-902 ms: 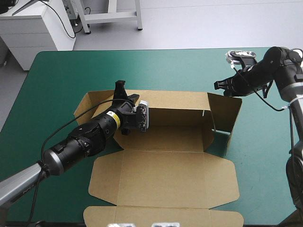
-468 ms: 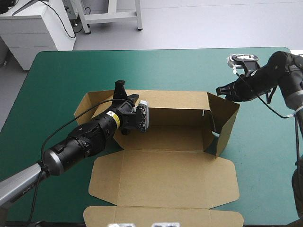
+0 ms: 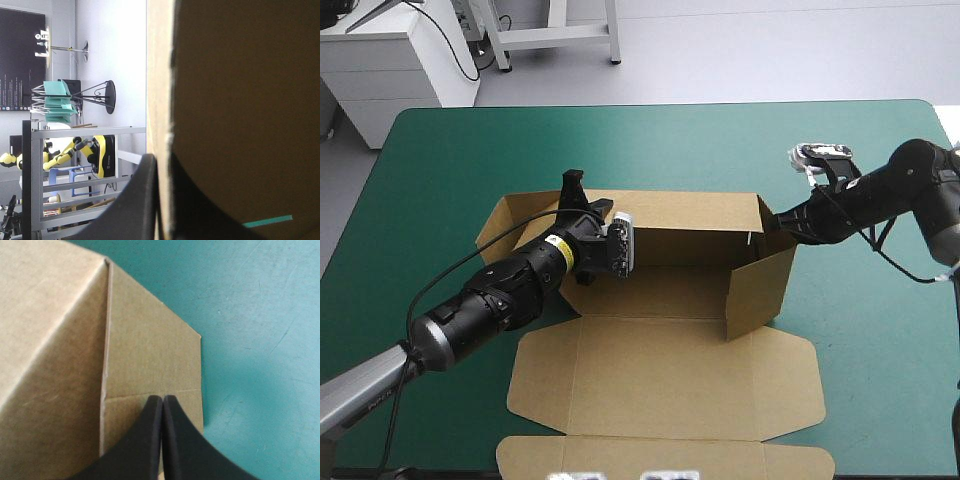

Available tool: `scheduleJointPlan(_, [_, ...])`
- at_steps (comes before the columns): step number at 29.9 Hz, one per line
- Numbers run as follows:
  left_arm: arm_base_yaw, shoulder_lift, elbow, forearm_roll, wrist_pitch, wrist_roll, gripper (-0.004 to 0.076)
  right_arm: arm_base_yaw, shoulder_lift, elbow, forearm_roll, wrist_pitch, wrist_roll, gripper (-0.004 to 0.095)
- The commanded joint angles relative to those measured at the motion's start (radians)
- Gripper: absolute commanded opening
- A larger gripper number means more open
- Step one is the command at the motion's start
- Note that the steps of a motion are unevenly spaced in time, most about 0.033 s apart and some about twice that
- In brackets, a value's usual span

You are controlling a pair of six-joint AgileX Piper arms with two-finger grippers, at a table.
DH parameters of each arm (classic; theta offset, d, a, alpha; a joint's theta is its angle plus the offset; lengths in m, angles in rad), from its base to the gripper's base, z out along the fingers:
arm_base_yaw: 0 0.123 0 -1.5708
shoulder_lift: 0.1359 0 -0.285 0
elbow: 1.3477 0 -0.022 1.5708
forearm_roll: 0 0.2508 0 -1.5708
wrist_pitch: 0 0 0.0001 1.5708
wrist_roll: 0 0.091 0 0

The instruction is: Fold the box

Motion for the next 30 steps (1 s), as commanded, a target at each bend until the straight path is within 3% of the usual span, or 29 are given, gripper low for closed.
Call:
scheduleJointPlan(1, [0.000, -0.012, 0.000, -0.031, 0.081, -0.021, -0.0008, 0.002, -0.098, 0.068, 0.078, -0.099, -0.069, -0.0018])
scheduleJointPlan(9, [0.000, -0.012, 0.000, -0.029, 0.085, -0.019, -0.0008, 0.002, -0.285, 0.383, 0.237, -0.424, -0.300, -0.0018])
scheduleJointPlan(15, [0.000, -0.012, 0.000, -0.031, 0.084, -0.019, -0.0008, 0.002, -0.385, 0.550, 0.377, -0.565, -0.510, -0.0018])
scheduleJointPlan(20, [0.000, -0.012, 0.000, -0.033, 0.089, -0.019, -0.0008, 0.002, -0.397, 0.629, 0.554, -0.586, -0.669, -0.0018])
scheduleJointPlan(30, [0.000, -0.012, 0.000, -0.033, 0.091, -0.019, -0.0008, 0.002, -0.399, 0.712, 0.600, -0.618, -0.773, -0.0017])
